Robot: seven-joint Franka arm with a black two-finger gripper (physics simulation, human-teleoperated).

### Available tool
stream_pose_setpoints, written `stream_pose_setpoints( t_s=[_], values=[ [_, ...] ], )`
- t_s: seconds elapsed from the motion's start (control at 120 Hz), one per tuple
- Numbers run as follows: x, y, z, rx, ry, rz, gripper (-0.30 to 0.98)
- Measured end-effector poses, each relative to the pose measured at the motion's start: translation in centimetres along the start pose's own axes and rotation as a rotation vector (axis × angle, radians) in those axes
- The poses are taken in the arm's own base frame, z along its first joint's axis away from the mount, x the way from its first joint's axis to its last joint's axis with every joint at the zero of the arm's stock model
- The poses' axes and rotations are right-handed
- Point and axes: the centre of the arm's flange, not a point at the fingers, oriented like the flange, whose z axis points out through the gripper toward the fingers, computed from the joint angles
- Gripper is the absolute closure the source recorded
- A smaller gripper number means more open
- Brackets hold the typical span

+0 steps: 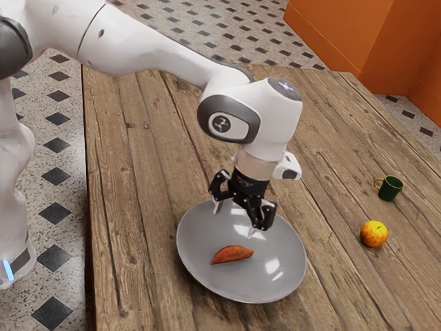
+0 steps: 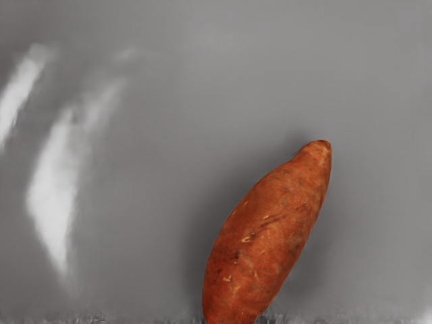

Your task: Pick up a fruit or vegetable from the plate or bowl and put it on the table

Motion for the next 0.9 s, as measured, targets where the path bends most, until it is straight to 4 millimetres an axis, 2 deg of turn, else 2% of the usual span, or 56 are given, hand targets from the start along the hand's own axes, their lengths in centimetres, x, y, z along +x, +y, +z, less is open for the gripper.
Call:
stream_pose_setpoints(
  t_s=[0.158,0.517,0.658,0.9],
  values=[
    [-1.9,0.9,0.8,-0.010,0.011,0.016,0.00],
    [0.4,-0.3,0.8,-0.003,0.057,0.083,0.00],
    [-0.2,0.0,2.6,0.009,0.066,0.151,0.00],
    [-1.4,1.1,3.0,-0.017,0.096,0.246,0.00]
  ],
)
